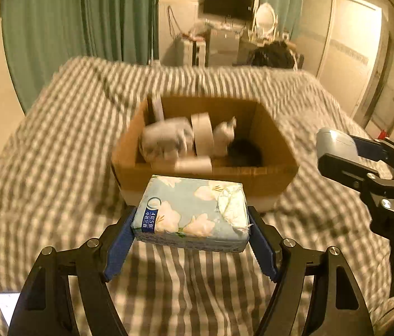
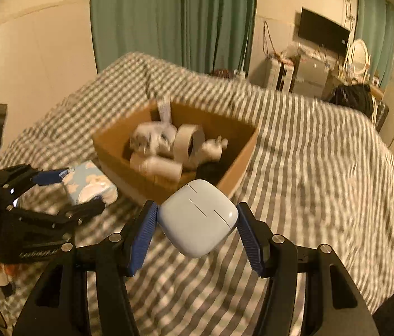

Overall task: Organize objects
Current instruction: 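Carry the tissue pack and earbud case into the box and release both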

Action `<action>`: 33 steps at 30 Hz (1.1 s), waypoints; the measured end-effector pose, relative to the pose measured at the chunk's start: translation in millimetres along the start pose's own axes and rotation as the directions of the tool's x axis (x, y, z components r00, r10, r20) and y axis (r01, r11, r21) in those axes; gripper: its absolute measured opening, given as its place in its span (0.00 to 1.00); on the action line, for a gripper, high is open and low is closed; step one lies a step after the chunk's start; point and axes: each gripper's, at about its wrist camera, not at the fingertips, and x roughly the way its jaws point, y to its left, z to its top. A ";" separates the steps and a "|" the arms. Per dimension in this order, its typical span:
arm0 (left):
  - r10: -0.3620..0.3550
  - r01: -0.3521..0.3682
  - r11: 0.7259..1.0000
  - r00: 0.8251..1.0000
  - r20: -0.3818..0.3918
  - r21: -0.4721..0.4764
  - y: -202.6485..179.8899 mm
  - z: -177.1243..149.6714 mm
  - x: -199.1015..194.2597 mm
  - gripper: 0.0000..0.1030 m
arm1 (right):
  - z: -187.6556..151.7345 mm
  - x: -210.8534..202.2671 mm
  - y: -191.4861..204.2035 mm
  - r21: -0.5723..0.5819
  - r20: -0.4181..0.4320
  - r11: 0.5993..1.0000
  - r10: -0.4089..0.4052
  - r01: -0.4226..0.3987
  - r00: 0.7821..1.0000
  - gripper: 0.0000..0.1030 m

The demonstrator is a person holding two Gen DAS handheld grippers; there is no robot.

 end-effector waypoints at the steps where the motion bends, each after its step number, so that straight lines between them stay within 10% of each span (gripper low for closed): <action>1: 0.009 -0.009 1.000 1.000 0.020 0.005 -5.8 -3.1 -9.9 0.75 | 8.0 -2.6 0.2 -0.004 0.016 1.000 -0.001 0.001 1.000 0.56; 14: 0.090 -0.089 0.996 0.986 0.143 -0.008 17.3 85.8 -2.7 0.75 | 91.8 3.8 -7.3 -0.027 0.136 1.000 -0.004 0.008 0.991 0.56; 33: 0.085 -0.085 0.996 0.996 0.026 -0.034 24.4 99.0 106.8 0.75 | 128.8 123.3 -37.4 0.017 0.061 1.000 0.007 -0.008 0.998 0.56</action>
